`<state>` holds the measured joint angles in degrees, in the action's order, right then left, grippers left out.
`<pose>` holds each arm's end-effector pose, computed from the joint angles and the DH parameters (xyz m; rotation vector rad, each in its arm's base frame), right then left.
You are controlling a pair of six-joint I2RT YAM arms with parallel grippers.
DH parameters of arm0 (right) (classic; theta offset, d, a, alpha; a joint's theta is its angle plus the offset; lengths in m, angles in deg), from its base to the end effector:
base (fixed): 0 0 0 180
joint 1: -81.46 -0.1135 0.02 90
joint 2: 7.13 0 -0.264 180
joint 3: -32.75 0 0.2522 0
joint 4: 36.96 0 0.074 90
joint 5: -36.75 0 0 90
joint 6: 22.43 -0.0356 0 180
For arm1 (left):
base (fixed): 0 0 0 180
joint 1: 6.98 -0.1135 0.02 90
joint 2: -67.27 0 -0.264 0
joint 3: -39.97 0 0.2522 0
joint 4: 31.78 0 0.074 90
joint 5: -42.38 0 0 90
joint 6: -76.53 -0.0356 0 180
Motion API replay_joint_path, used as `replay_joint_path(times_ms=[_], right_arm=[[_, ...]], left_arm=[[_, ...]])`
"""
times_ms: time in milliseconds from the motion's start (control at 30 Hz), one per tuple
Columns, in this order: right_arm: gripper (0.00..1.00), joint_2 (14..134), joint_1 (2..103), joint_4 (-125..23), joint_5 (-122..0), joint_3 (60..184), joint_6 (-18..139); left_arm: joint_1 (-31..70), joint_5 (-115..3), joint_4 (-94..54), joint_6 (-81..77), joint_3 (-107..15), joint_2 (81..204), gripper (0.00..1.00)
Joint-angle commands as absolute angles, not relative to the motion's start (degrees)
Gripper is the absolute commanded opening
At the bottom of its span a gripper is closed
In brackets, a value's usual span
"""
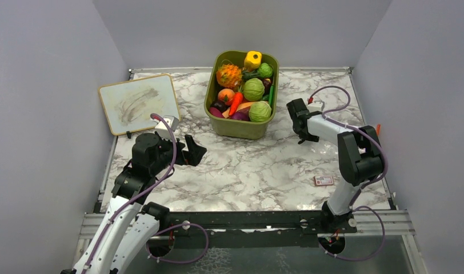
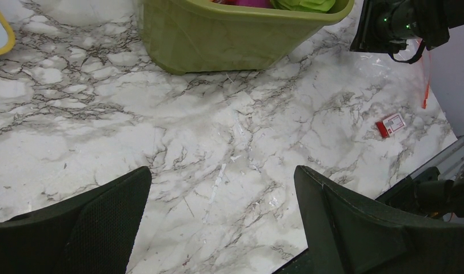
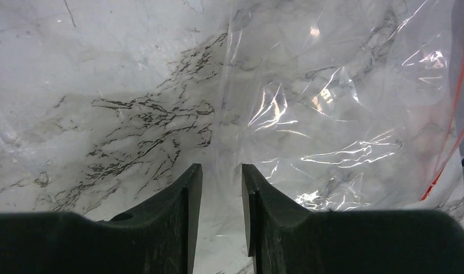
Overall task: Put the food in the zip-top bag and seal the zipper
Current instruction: Pick up the zipper food storage bag at the center of the board.
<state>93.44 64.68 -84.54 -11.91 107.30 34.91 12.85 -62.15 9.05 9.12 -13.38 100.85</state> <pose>0.3165 0.0709 0.1658 0.4798 2.4563 -0.7058 0.1274 -0.0554 0.3058 0.1262 1.9938 -0.7308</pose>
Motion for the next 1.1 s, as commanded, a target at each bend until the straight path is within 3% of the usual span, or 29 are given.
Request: replay_joint_path(times_ms=[0,367,500,533,1067], right_arm=[[0.32,95.4,65.0,-83.3,-6.6,107.9,34.8],[0.26,93.8,65.0,-83.2,-4.0,107.2,36.5],[0.02,91.8,65.0,-83.2,-4.0,107.4,37.6],[0.01,91.3,65.0,-83.6,-3.8,107.6,37.6],[0.01,76.7,63.4,-93.5,-6.7,114.9,40.8]], left_arm=[[12.5,-61.1,7.5,9.2,-12.7,100.2,0.99],[12.5,-61.1,7.3,9.3,-12.7,100.3,0.99],[12.5,-61.1,7.3,9.4,-12.6,100.4,0.99],[12.4,-61.1,7.3,9.4,-12.6,100.4,0.99],[12.4,-62.8,5.9,9.9,-11.8,99.1,0.99]])
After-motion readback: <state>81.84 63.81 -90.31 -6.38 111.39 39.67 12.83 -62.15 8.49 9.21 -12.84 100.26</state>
